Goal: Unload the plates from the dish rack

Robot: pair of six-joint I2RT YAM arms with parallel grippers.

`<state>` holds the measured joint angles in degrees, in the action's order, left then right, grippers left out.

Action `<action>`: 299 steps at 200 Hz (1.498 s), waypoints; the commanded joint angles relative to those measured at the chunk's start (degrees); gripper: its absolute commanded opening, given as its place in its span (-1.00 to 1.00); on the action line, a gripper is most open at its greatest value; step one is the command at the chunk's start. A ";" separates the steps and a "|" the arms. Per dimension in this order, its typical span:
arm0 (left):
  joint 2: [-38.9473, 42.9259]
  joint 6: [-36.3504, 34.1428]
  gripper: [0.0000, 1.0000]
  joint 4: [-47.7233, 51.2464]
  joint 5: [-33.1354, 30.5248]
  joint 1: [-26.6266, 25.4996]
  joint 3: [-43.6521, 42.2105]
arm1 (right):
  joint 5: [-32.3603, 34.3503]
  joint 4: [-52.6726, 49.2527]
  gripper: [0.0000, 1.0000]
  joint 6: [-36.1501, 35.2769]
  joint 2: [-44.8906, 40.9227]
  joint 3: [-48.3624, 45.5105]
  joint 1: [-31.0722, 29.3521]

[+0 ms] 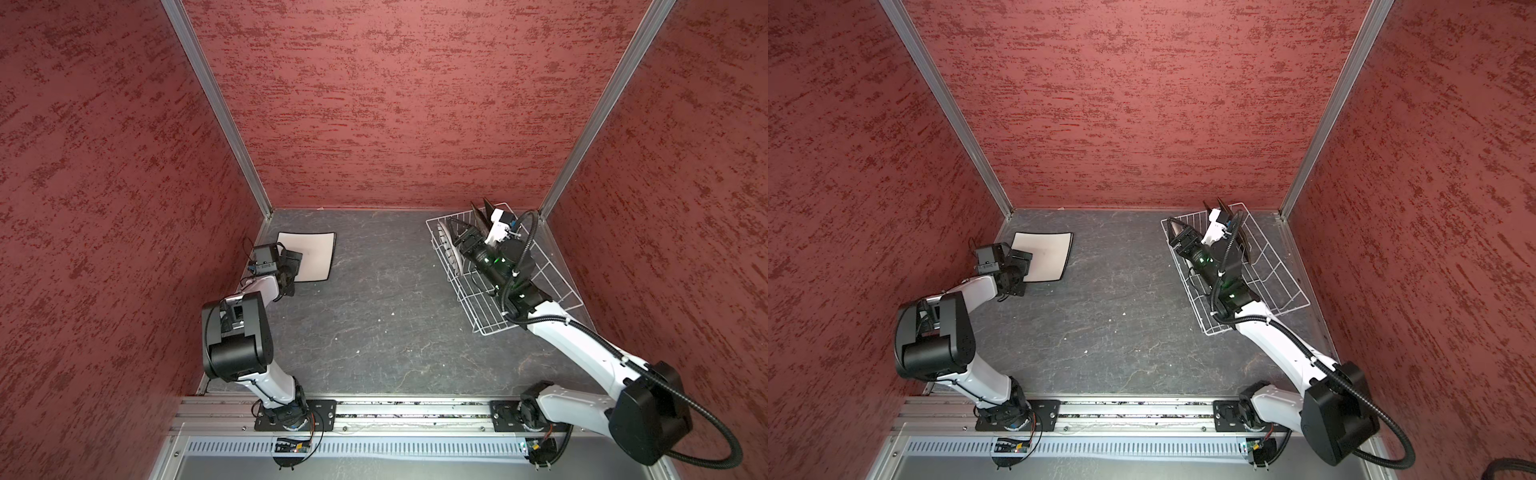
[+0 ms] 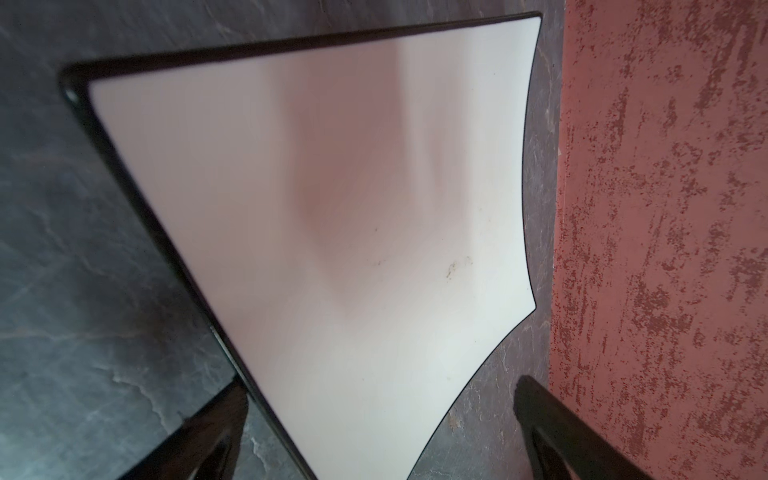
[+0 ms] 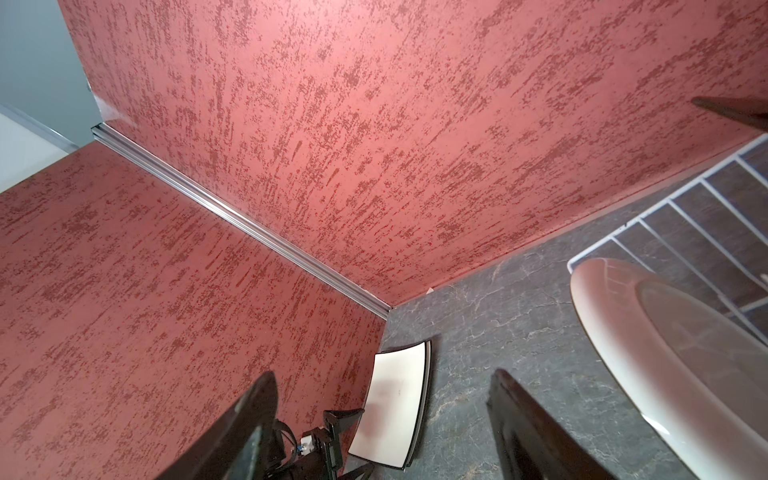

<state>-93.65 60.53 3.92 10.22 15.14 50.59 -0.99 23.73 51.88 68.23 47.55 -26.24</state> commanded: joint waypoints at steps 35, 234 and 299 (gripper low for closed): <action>1.21 -3.30 0.99 0.64 -3.15 -0.59 1.21 | 2.22 -0.43 0.62 -0.77 -2.47 -1.27 0.58; 22.68 -13.04 0.99 6.00 -5.87 -8.10 -4.62 | 11.58 -43.17 0.76 -26.02 -9.00 13.53 1.27; 34.17 -25.34 0.99 7.73 -21.08 -30.59 -7.43 | 17.06 -56.39 0.76 -33.04 -7.70 17.98 1.28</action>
<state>-62.43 42.30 10.35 -2.02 -8.08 45.63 13.15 -24.73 22.90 59.86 63.61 -25.28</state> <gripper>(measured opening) 0.994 0.882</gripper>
